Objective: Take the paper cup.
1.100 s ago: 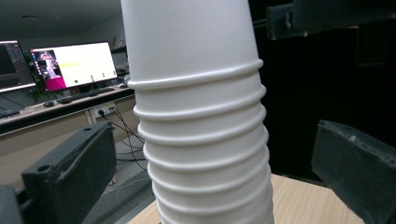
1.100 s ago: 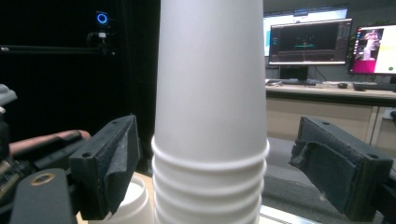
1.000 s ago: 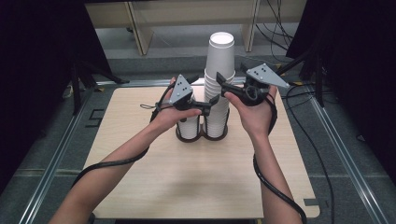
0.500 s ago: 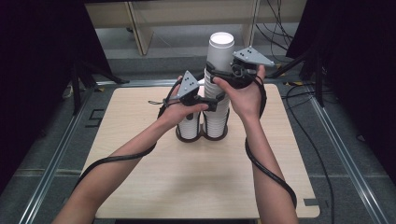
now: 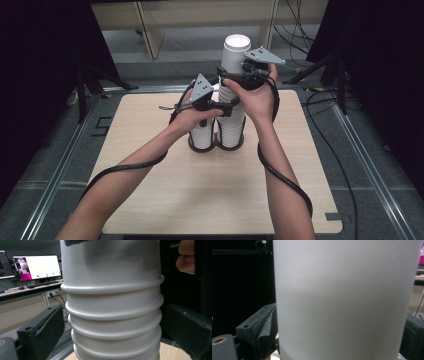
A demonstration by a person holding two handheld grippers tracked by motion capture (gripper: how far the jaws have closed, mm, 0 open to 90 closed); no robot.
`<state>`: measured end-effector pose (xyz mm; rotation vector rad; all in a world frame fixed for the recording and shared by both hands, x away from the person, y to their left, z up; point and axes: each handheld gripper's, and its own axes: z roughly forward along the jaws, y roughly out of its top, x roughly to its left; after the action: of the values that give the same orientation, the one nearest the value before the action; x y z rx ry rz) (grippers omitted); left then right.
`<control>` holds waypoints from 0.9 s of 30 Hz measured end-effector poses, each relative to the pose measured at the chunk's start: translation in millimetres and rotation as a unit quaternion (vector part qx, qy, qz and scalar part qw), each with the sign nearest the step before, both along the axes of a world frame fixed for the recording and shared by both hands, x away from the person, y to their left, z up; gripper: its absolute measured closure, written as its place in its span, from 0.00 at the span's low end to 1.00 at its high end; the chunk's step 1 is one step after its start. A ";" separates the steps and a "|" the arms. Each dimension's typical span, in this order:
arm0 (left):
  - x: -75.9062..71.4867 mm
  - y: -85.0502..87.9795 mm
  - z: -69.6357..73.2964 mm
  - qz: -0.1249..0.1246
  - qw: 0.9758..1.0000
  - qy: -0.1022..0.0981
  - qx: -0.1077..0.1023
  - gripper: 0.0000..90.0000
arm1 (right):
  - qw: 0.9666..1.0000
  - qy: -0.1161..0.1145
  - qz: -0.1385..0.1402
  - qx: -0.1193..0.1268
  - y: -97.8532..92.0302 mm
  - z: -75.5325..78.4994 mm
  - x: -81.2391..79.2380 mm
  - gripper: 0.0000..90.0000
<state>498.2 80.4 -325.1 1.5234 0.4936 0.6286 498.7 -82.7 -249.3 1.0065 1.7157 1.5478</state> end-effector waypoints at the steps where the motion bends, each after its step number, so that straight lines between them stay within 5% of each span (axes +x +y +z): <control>1: 0.0 -0.9 0.2 0.000 1.000 -0.001 0.000 0.04 | 1.000 -0.001 -0.002 0.003 -0.3 -0.2 -0.4 0.10; 27: -0.5 -1.1 3.5 0.007 1.000 -0.008 0.012 0.07 | 0.999 -0.027 -0.007 0.016 -2.6 9.7 -2.8 0.18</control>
<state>497.7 79.2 -321.6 1.5371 0.4859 0.6594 495.9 -85.3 -239.6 0.9829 1.6480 1.5838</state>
